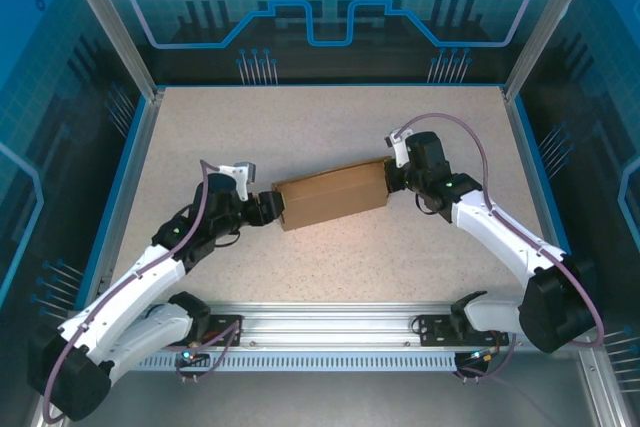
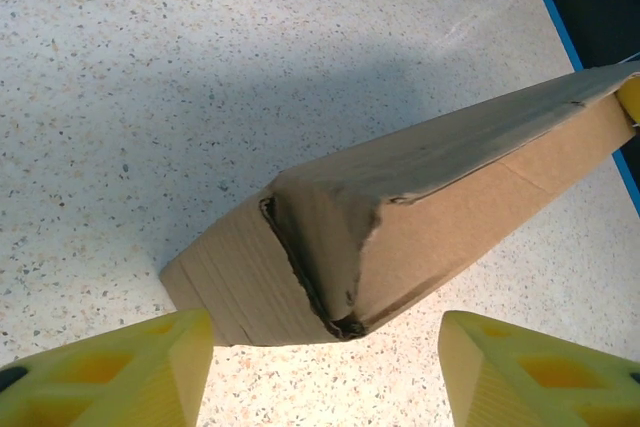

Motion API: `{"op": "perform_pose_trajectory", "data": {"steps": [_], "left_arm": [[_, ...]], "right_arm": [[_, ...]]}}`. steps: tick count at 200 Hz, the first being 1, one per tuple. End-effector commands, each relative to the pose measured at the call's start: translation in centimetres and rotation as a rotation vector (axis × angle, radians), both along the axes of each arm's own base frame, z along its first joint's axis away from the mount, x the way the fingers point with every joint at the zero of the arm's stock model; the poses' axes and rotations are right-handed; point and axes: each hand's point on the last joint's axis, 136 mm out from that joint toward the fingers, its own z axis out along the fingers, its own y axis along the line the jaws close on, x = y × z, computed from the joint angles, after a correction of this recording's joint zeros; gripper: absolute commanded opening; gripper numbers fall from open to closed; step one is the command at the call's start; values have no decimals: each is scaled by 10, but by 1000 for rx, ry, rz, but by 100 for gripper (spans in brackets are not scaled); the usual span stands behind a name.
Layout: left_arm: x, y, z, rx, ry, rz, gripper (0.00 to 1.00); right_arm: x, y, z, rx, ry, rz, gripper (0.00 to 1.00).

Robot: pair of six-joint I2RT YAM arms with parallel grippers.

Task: Fold the paper box

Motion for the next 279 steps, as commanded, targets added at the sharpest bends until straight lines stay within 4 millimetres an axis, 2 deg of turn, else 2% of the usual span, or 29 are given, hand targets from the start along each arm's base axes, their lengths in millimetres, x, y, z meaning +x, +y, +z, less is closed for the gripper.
{"op": "perform_pose_trajectory", "data": {"steps": [1,20,45,75,104,172,248,279], "left_arm": [[4,-9,35,-55,-67,-53,66],[10,-11,47,-94,-74,-60,69],[23,-4,52,-131,-65,-17,70],[42,1,47,-164,-23,31,70],[52,-1,34,-144,16,35,68],[40,-9,-5,-208,114,23,50],[20,-3,-47,-176,193,46,48],[18,8,-49,-93,177,61,49]], "right_arm": [[-18,0,-25,-47,89,30,0],[-18,1,-25,-46,92,31,0],[-17,1,-23,-45,89,30,0],[-17,1,-23,-43,88,31,0],[-17,2,-23,-41,89,30,0],[-17,5,-23,-32,91,26,0],[-19,7,-23,-33,92,18,2],[-19,6,-20,-43,90,20,3]]}}
